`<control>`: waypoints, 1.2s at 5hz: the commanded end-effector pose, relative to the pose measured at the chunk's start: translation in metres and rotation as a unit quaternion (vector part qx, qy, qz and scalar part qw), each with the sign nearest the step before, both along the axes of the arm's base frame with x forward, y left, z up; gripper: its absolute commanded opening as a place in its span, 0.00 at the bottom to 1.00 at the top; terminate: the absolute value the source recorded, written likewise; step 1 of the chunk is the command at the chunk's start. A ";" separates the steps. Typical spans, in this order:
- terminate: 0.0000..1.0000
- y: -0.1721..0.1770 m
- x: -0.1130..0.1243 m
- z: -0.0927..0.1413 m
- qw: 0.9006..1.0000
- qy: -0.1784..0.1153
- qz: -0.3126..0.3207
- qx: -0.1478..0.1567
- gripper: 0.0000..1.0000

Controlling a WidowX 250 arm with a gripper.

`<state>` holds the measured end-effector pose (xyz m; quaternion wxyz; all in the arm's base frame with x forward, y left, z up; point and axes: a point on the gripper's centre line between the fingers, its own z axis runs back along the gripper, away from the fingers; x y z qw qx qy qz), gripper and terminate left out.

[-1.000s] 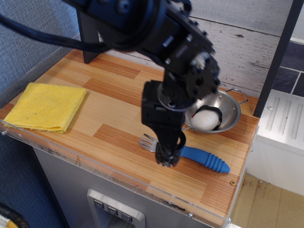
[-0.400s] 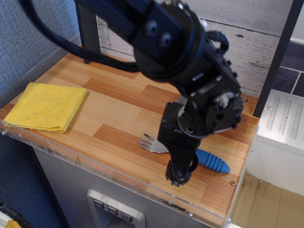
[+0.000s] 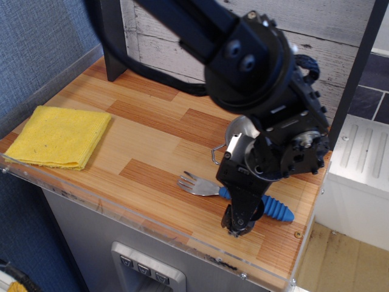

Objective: Put the fork to the left of the pot towards the top of the table.

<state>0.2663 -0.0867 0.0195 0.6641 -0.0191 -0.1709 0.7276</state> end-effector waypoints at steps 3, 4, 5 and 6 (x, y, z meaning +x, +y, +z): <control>0.00 0.010 0.018 0.004 0.998 0.013 0.051 -0.023 0.00; 0.00 0.010 0.018 0.006 0.998 0.015 0.053 -0.021 0.00; 0.00 0.010 0.013 0.008 0.998 0.017 0.063 -0.021 0.00; 0.00 0.008 0.010 0.010 0.998 0.013 0.059 -0.024 0.00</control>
